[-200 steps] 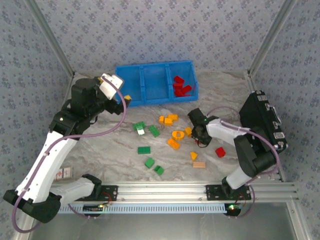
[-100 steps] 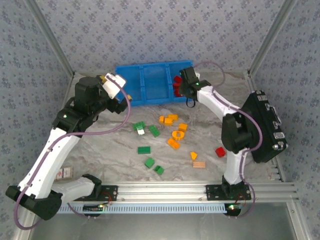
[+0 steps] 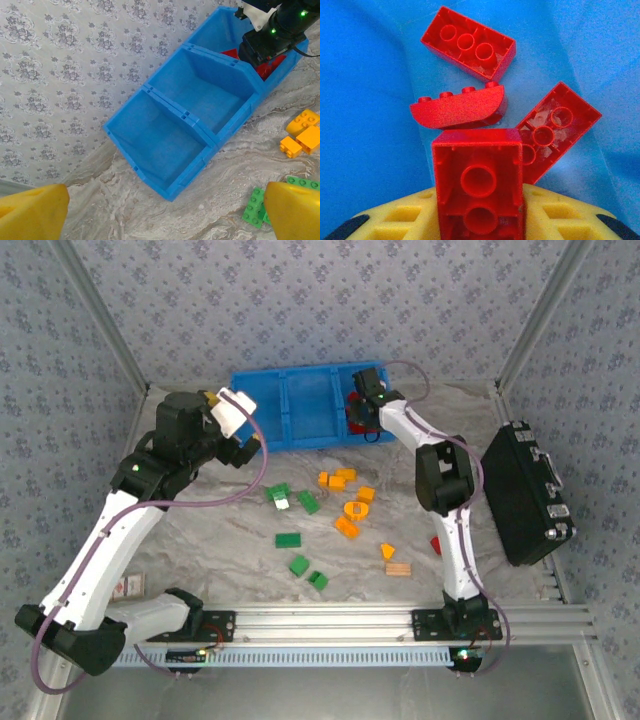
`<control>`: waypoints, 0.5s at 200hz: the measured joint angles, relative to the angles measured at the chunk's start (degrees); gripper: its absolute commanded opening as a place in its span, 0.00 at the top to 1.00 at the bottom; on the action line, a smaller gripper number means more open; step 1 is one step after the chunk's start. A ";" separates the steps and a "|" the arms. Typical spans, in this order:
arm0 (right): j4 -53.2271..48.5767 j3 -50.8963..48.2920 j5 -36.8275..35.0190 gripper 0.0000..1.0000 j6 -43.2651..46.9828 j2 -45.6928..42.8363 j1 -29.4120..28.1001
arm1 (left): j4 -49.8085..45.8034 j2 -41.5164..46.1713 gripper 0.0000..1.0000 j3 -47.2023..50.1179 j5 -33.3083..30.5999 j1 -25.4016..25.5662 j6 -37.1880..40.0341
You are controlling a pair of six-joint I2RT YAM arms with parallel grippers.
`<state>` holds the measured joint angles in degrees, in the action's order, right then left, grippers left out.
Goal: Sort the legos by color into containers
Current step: Place the lego in the container.
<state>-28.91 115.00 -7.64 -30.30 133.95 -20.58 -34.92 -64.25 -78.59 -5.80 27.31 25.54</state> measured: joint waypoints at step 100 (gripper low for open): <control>-0.74 -18.56 0.61 0.44 7.26 -17.94 0.09 | 0.11 2.62 0.00 0.79 1.11 0.00 -0.48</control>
<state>-29.65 96.44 -7.03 -23.05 116.01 -20.49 -34.81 -61.63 -77.80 -4.69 27.31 25.06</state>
